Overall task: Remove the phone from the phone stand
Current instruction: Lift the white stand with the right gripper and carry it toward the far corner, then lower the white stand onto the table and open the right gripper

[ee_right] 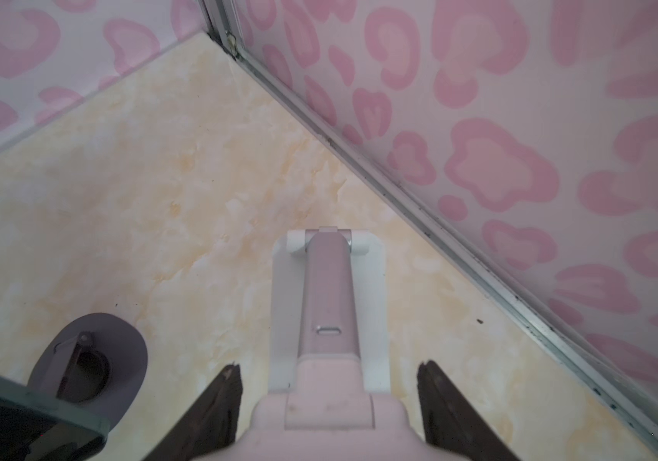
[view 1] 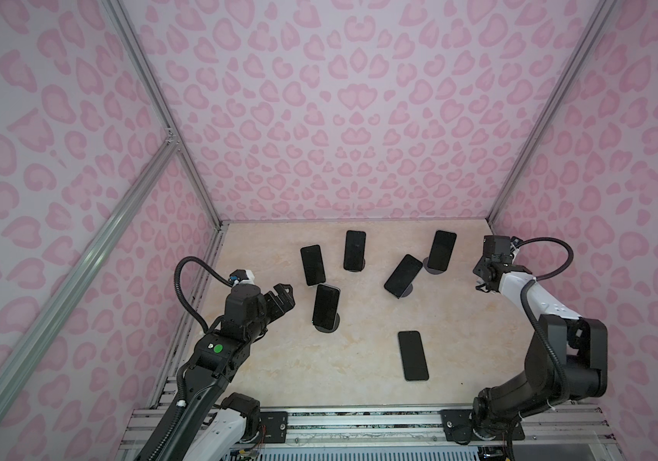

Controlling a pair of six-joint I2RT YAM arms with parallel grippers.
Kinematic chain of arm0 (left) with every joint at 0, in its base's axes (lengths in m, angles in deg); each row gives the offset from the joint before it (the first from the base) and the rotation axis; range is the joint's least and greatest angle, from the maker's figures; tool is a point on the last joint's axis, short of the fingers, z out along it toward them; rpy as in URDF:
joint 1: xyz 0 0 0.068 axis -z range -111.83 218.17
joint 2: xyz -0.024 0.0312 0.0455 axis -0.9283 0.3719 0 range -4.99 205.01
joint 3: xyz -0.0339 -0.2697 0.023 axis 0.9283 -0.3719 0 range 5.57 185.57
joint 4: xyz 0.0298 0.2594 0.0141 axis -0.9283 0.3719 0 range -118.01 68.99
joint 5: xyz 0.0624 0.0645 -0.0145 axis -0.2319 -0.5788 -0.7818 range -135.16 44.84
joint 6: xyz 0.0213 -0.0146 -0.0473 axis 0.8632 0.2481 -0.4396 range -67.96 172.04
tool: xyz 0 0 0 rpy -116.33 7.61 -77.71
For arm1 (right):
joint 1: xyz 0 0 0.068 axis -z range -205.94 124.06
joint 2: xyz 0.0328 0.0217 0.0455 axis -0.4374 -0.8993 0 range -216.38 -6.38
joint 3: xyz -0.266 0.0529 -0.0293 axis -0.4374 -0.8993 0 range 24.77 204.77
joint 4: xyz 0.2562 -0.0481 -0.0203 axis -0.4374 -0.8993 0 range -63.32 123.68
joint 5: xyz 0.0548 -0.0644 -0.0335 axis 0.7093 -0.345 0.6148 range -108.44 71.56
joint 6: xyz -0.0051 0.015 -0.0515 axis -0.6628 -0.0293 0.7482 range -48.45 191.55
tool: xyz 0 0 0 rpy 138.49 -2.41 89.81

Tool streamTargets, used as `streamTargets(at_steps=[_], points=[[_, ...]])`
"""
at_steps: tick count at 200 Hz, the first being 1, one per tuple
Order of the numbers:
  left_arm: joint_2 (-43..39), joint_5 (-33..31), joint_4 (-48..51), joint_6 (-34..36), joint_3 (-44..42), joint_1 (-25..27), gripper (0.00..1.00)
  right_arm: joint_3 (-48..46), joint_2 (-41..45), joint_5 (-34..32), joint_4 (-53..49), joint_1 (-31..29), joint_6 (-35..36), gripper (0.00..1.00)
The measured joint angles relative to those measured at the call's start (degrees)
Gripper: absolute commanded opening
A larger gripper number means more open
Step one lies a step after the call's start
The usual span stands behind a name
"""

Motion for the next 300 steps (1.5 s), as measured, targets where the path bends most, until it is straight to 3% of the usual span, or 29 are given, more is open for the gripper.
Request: streamTargets(at_steps=[45, 72, 91, 129, 181, 246, 300], points=[[0.55, 2.29, 0.11, -1.22, 0.52, 0.02, 0.97, 5.77, -10.88, 4.59, 0.09, 1.09, -0.66, 0.59], [-1.18, 2.27, 0.17, -1.64, 0.15, 0.0, 0.97, 3.67, -11.21, 5.29, 1.51, 1.51, -0.94, 0.71], [-2.05, 2.19, 0.35, -1.73, -0.11, 0.0, 0.97, 2.56, -11.61, 5.62, 2.56, 1.66, -0.61, 0.86], [-2.69, 2.1, 0.72, -1.75, 0.15, 0.0, 0.97, 1.03, -8.33, 6.93, 0.37, 2.05, -0.15, 0.96], [-1.88, 4.61, 1.64, 1.68, 2.8, 0.02, 0.98, 4.07, -0.17, 9.51, -2.78, 2.38, 1.27, 0.99], [-0.09, 8.13, 4.0, 5.22, 3.58, 0.07, 0.99, -0.94, 11.06, 14.21, -6.69, 1.9, 3.52, 0.99], [1.18, 9.84, 3.54, 5.51, -1.97, 0.04, 0.96, -6.01, 21.99, 15.69, -8.04, -3.98, 5.44, 0.99]])
